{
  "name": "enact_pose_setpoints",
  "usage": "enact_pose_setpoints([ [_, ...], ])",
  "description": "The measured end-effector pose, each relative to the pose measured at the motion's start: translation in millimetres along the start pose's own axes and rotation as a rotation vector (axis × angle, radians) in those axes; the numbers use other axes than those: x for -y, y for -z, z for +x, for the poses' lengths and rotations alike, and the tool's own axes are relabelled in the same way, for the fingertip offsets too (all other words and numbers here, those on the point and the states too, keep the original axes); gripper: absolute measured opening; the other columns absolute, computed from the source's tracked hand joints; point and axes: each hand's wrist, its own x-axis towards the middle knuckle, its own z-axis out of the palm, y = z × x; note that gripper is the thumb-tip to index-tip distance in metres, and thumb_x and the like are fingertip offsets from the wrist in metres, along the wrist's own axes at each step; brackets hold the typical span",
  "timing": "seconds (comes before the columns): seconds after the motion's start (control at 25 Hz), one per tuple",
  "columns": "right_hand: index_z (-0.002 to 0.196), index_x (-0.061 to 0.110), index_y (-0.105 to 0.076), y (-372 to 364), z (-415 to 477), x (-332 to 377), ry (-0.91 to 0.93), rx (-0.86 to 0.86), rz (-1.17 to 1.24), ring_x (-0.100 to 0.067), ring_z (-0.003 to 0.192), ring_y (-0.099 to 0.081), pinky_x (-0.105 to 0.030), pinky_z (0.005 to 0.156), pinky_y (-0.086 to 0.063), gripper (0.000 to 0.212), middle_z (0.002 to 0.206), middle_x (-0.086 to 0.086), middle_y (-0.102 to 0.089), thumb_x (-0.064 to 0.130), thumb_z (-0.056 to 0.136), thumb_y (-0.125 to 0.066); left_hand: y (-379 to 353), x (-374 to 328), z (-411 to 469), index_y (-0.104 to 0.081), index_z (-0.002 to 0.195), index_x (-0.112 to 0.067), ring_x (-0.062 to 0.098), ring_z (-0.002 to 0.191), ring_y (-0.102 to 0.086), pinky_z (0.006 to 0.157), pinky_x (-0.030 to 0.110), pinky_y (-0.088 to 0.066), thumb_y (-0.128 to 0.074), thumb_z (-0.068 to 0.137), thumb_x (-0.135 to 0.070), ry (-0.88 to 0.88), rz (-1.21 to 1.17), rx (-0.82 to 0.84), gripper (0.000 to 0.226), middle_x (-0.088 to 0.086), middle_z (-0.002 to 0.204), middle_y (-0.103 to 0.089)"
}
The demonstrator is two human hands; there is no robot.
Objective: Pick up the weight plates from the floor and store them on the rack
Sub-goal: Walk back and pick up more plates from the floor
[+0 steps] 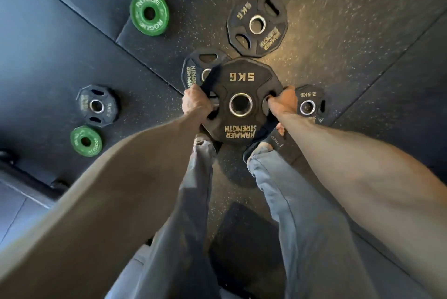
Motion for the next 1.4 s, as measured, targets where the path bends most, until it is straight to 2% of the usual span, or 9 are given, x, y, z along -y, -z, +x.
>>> enact_pose_setpoints([
  [0.16, 0.109, -0.002, -0.063, 65, -111, 39, 0.053, 0.017, -0.010, -0.033, 0.107, -0.065, -0.029, 0.073, -0.040, 0.034, 0.113, -0.019, -0.069, 0.024, 0.087, -0.069, 97, 16, -94, -0.062, 0.119, -0.005, 0.031, 0.109, -0.064, 0.086, 0.037, -0.054, -0.079, 0.076, -0.018, -0.005, -0.071, -0.002, 0.048, 0.014, 0.117, -0.066],
  [0.32, 0.090, 0.001, -0.067, 112, -202, 64, 0.242, 0.107, -0.043, -0.026, 0.090, -0.068, -0.030, 0.068, -0.043, 0.019, 0.087, -0.013, -0.068, 0.018, 0.083, -0.068, 162, 53, -188, -0.065, 0.116, -0.005, 0.031, 0.105, -0.065, 0.085, 0.036, -0.056, -0.074, 0.077, -0.016, 0.023, -0.196, -0.068, 0.041, 0.014, 0.114, -0.068],
  [0.48, 0.079, 0.000, -0.066, 139, -284, 87, 0.512, 0.182, -0.196, -0.031, 0.088, -0.068, -0.041, 0.078, -0.055, 0.016, 0.088, -0.017, -0.071, 0.015, 0.082, -0.067, 191, 110, -280, -0.065, 0.115, -0.003, 0.031, 0.106, -0.065, 0.082, 0.034, -0.053, -0.074, 0.077, -0.018, 0.140, -0.366, -0.129, 0.042, 0.016, 0.115, -0.068],
  [0.6, 0.089, 0.005, -0.059, 143, -347, 97, 0.677, 0.227, -0.233, -0.035, 0.098, -0.065, -0.037, 0.079, -0.052, 0.019, 0.099, -0.017, -0.069, 0.019, 0.079, -0.067, 204, 159, -342, -0.063, 0.116, 0.000, 0.032, 0.108, -0.065, 0.086, 0.037, -0.055, -0.077, 0.075, -0.014, 0.267, -0.511, -0.154, 0.046, 0.019, 0.119, -0.066],
  [0.76, 0.087, 0.015, -0.052, 123, -414, 102, 0.819, 0.344, -0.264, -0.034, 0.082, -0.069, -0.043, 0.075, -0.058, 0.039, 0.090, -0.011, -0.070, 0.045, 0.064, -0.065, 215, 224, -412, -0.064, 0.111, -0.002, 0.030, 0.103, -0.065, 0.085, 0.038, -0.056, -0.076, 0.073, -0.011, 0.347, -0.721, -0.264, 0.041, 0.016, 0.114, -0.067],
  [0.84, 0.093, 0.009, -0.058, 110, -457, 115, 0.907, 0.401, -0.313, -0.027, 0.077, -0.066, -0.028, 0.067, -0.051, 0.037, 0.091, -0.008, -0.069, 0.038, 0.071, -0.066, 221, 253, -438, -0.064, 0.110, -0.004, 0.030, 0.103, -0.065, 0.088, 0.039, -0.056, -0.075, 0.071, -0.013, 0.404, -0.809, -0.361, 0.042, 0.014, 0.113, -0.067],
  [0.92, 0.093, 0.000, -0.059, 92, -500, 128, 1.036, 0.426, -0.369, -0.032, 0.086, -0.067, -0.019, 0.064, -0.045, 0.030, 0.096, -0.017, -0.071, 0.025, 0.078, -0.065, 225, 283, -463, -0.064, 0.110, -0.006, 0.029, 0.100, -0.065, 0.087, 0.039, -0.055, -0.075, 0.073, -0.015, 0.474, -0.909, -0.444, 0.039, 0.012, 0.110, -0.067],
  [1.08, 0.105, 0.000, -0.060, 50, -586, 153, 1.284, 0.474, -0.472, -0.037, 0.106, -0.064, -0.031, 0.079, -0.045, 0.033, 0.108, -0.022, -0.069, 0.017, 0.078, -0.067, 226, 338, -500, -0.065, 0.110, -0.008, 0.029, 0.097, -0.065, 0.084, 0.040, -0.055, -0.074, 0.076, -0.012, 0.625, -1.116, -0.589, 0.035, 0.011, 0.106, -0.068],
  [1.4, 0.107, 0.007, -0.058, -67, -755, 164, 1.577, 0.753, -0.628, -0.030, 0.095, -0.065, -0.030, 0.074, -0.047, 0.031, 0.101, -0.013, -0.069, 0.012, 0.078, -0.069, 247, 467, -561, -0.065, 0.118, -0.009, 0.030, 0.109, -0.065, 0.094, 0.041, -0.053, -0.077, 0.075, -0.011, 0.895, -1.295, -0.823, 0.045, 0.014, 0.117, -0.069],
])
